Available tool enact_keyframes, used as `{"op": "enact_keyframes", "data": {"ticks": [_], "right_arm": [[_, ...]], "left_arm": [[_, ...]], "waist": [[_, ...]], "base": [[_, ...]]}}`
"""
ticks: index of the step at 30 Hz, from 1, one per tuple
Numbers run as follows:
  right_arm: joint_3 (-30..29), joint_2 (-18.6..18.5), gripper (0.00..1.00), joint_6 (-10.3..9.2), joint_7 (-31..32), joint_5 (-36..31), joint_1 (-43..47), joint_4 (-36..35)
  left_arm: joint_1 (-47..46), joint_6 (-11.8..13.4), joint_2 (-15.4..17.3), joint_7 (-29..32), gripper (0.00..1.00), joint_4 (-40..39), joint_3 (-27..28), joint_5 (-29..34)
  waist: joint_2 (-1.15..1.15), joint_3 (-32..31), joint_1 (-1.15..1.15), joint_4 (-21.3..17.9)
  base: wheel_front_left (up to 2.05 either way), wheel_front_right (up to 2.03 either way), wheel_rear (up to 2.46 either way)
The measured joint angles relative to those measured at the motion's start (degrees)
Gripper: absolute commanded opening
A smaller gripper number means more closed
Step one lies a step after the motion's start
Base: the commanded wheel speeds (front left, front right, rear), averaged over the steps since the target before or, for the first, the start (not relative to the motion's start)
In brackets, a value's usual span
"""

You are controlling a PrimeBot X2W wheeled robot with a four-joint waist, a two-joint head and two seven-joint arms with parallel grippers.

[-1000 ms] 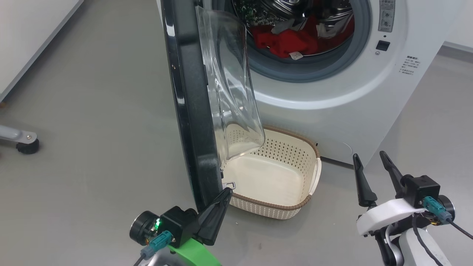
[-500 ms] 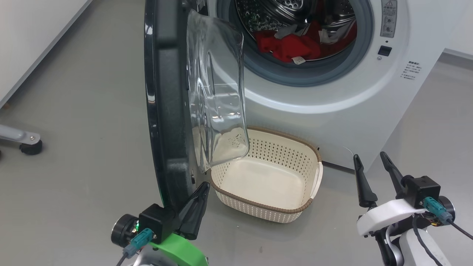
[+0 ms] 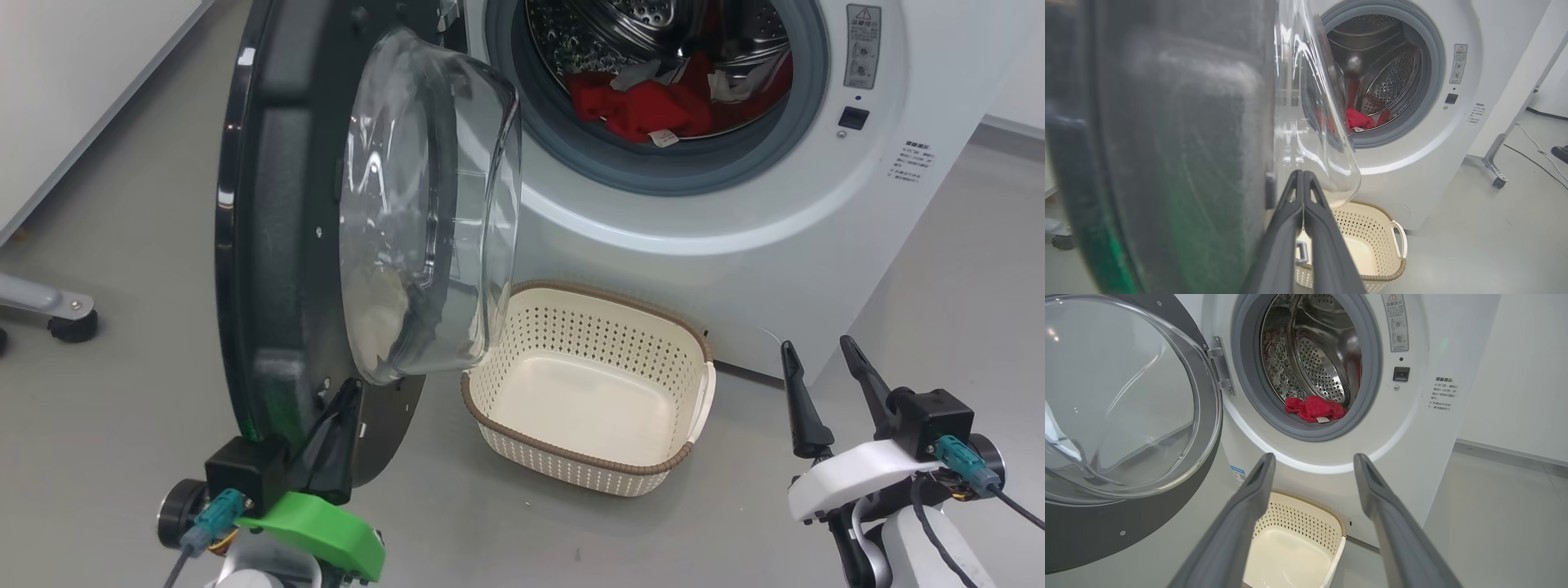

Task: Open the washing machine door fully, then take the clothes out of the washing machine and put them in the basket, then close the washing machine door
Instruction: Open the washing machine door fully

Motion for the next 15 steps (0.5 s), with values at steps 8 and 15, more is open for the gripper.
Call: {"op": "enact_keyframes", "data": {"ticks": [8, 15], "right_arm": [[-0.1, 0.1, 1.00, 0.02, 0.0, -0.4, 0.0, 0.0], [-0.1, 0.1, 1.00, 0.36, 0.0, -1.1, 0.0, -0.1]], "left_arm": [[0.0, 0.6, 0.8, -1.2, 0.00, 1.4, 5.3, -0.5], [-0.4, 0.9, 2.1, -2.0, 0.00, 3.1, 9.7, -2.3]], "waist": [[0.00, 0.6, 0.00, -0.4], [0.00, 1.8, 0.00, -0.7]], "base": [[0.00, 0.00, 0.00], [0.00, 0.00, 0.00]]}}
